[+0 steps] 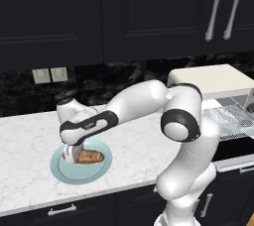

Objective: Pick up the kebab skewer and baguette bread, and place them inside the toaster oven. Close the toaster oven door and start by setting the timer.

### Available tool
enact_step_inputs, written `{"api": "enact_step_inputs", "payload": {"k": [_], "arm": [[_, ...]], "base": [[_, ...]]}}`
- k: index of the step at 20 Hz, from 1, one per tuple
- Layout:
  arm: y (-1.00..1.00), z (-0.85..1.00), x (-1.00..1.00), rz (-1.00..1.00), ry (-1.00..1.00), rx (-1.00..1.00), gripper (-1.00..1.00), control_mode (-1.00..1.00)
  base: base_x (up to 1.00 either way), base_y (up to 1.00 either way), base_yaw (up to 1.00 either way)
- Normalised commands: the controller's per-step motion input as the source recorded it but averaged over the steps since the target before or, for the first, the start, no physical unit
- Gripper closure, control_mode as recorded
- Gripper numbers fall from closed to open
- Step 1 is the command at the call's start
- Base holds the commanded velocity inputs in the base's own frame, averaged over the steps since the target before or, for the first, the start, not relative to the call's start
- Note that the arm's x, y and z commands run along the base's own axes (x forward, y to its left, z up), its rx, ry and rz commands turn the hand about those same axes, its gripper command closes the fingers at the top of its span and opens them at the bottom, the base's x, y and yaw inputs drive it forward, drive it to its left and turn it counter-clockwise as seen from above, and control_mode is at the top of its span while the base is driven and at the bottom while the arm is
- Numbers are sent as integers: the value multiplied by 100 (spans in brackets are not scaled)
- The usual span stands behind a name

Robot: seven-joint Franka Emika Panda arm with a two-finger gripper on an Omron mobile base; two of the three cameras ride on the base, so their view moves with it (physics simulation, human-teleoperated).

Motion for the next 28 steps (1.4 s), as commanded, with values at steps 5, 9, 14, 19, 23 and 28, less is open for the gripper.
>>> {"api": "enact_step_inputs", "payload": {"k": [5,9,14,19,23,28], "arm": [[-67,23,0,-1,-8,3,100,-100],[-79,39,0,-7,-2,5,100,-100],[-83,41,0,-12,0,7,100,-100],[-81,17,0,-15,0,8,100,-100],[-68,18,0,-19,0,9,100,-100],[-49,22,0,-22,0,11,100,-100]], "base": [[0,0,0],[0,0,0],[0,0,0],[0,0,0],[0,0,0],[0,0,0]]}}
